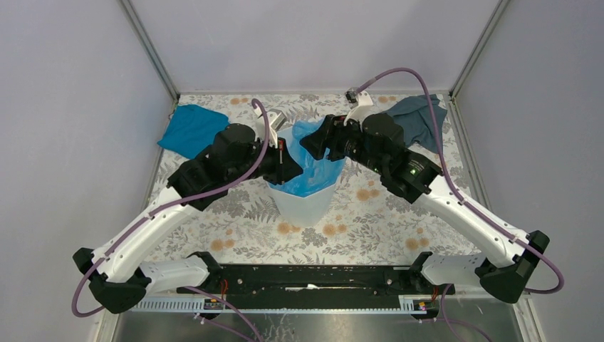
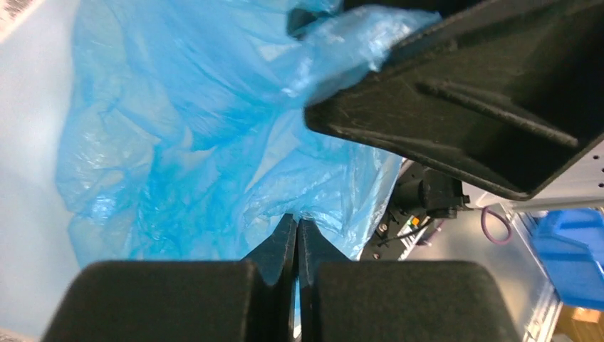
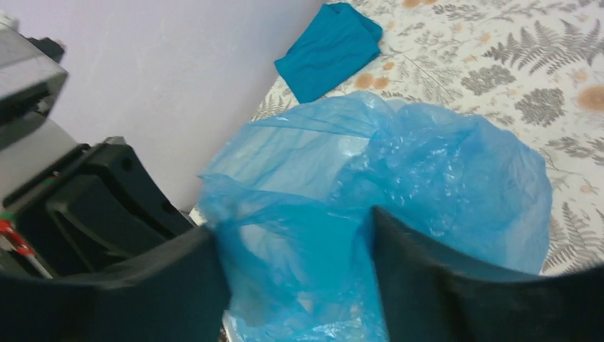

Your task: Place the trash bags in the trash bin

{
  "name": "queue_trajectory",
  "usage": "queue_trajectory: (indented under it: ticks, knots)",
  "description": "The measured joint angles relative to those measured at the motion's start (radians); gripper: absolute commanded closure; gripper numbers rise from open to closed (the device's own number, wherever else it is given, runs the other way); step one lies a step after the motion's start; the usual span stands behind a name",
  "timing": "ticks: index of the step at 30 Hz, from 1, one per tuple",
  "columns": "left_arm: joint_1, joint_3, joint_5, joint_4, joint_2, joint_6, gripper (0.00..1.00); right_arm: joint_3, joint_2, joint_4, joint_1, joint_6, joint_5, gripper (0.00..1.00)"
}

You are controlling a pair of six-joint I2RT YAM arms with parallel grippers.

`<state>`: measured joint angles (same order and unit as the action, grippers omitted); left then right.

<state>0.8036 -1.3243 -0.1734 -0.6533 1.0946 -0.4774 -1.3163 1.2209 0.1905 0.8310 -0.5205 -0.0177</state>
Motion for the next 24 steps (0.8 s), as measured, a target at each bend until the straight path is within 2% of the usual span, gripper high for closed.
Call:
queue_trajectory:
  ticks: [2,12,15,19,24]
  knots:
    - [0.0,-0.002,0.023,0.001,-0.01,-0.006,1.0,-0.001,-0.016,0.024,0.0,0.032,-0.018,0.01]
    - [0.0,-0.002,0.114,0.064,-0.161,-0.075,1.0,-0.062,-0.16,0.212,0.0,0.248,-0.042,0.0]
    - [0.0,-0.001,0.13,0.086,-0.188,-0.103,1.0,-0.097,-0.144,0.261,0.0,0.252,-0.049,0.01]
    - [0.0,0.011,0.148,0.103,-0.204,-0.142,1.0,-0.163,-0.082,0.331,0.009,0.206,-0.073,0.08]
    - [0.0,0.041,0.155,0.118,-0.205,-0.169,1.0,-0.274,-0.025,0.449,0.103,0.129,-0.188,0.07]
